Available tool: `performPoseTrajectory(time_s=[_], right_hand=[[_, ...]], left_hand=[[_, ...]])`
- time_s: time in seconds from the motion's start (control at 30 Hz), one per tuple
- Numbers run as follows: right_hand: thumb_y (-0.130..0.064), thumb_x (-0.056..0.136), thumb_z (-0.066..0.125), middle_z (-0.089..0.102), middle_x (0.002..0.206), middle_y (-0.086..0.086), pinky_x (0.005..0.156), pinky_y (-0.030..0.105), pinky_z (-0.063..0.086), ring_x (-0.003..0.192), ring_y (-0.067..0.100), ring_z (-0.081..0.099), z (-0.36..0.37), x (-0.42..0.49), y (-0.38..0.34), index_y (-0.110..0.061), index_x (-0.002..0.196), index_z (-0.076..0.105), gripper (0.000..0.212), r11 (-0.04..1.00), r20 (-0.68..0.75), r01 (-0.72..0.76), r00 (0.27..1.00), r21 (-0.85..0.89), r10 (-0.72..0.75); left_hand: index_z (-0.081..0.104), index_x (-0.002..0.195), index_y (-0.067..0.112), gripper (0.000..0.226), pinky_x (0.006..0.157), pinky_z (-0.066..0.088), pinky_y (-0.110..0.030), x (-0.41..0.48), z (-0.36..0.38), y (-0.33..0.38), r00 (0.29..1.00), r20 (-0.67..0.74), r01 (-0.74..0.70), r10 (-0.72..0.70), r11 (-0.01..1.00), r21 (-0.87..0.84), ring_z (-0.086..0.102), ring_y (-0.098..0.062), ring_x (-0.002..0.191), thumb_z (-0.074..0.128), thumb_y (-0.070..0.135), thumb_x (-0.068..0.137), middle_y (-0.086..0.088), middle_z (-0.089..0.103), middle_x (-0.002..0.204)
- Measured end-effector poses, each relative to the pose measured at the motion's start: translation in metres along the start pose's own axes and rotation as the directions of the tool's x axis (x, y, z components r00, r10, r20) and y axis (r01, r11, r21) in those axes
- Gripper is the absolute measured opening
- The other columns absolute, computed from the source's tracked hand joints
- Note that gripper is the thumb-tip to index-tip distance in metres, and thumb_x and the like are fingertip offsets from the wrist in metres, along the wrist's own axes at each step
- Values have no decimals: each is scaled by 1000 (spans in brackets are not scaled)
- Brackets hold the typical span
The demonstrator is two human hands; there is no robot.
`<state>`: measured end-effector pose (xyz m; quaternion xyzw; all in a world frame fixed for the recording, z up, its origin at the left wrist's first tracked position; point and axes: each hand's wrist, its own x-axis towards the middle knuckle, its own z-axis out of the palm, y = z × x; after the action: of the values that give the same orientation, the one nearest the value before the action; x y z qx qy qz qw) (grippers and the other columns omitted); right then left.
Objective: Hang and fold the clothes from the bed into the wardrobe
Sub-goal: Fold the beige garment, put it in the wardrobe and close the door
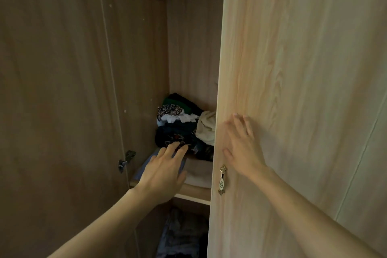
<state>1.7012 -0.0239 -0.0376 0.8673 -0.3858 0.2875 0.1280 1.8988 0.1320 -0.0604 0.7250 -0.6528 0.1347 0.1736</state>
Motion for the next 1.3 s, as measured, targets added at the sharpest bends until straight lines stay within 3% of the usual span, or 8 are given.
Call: performPoseTrajectory(time_s=[0.2,0.43,0.73,0.9,1.0,1.07,1.17,1.3], right_hand=[[-36,94,60,18,163,10,120,40,20,151,28,13,1,-22,-51,-15,154,29,70,957,-47,75,997,279,-65],[-37,98,55,37,156,6,118,42,28,147,24,26,-20,-29,-121,-13,152,33,63,894,-49,153,988,422,-146],[-47,100,44,29,160,0,121,38,23,150,19,17,-37,-42,-249,-20,154,28,63,867,-20,140,989,478,-149],[-46,99,48,30,159,0,121,38,23,149,18,19,-47,-55,-321,-20,153,30,63,848,-32,155,986,506,-161],[-45,98,50,30,159,0,121,36,21,149,16,18,-53,-65,-341,-19,153,30,64,856,-22,168,983,489,-180],[-45,98,50,29,159,-1,121,33,19,149,16,16,-60,-67,-345,-19,153,30,64,866,-18,170,983,471,-183],[-43,98,52,29,159,-1,121,35,21,150,15,16,-75,-61,-345,-20,153,30,64,875,-28,145,988,461,-149],[-41,98,52,28,159,-3,122,36,21,150,15,15,-92,-54,-346,-21,154,29,64,878,-46,150,988,454,-145]], left_hand=[[22,154,26,68,105,43,-44,-25,-28,-11,999,-34,42,-42,999,22,33,-25,140,53,39,96,2,24,159],[26,153,23,71,102,45,-45,-70,-76,-36,988,-133,88,-79,994,62,39,-26,135,57,38,91,0,30,156],[36,149,21,67,102,44,-45,-165,-184,-109,949,-286,172,-132,978,121,40,-26,133,60,33,87,1,37,152],[46,142,14,64,103,43,-50,-207,-233,-163,830,-528,287,-181,949,127,37,-32,134,67,27,83,-7,45,146],[41,143,16,68,101,42,-49,-213,-245,-187,780,-575,367,-249,925,97,32,-33,135,67,28,81,-9,37,150],[33,147,18,73,99,44,-50,-211,-246,-199,806,-526,371,-270,924,95,29,-35,136,65,29,83,-9,26,156],[15,155,21,83,102,45,-49,-203,-241,-212,826,-456,361,-332,932,-23,29,-35,142,62,30,86,-7,11,163],[11,155,17,84,108,37,-39,-192,-236,-214,802,-426,316,-418,903,-289,37,-30,139,59,21,86,-7,25,158]])
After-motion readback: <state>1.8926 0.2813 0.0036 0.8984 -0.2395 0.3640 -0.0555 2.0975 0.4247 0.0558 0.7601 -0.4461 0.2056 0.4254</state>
